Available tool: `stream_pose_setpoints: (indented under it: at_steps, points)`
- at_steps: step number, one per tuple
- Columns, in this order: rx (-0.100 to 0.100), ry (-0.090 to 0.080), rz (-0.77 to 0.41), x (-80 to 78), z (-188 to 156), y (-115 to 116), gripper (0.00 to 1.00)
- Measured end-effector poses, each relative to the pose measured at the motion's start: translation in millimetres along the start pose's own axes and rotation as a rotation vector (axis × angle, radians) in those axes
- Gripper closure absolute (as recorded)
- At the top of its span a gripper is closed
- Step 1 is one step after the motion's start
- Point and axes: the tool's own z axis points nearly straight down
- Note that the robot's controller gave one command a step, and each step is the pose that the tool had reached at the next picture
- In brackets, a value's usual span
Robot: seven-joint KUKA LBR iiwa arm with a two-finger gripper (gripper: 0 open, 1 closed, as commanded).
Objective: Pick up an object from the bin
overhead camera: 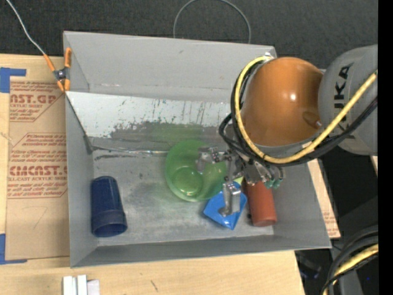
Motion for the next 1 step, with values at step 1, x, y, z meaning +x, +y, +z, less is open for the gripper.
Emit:
stream_pose_setpoints:
  at_steps: [1]
  points:
    - [0.0,0.0,0.0,0.0,0.0,-0.1,0.0]
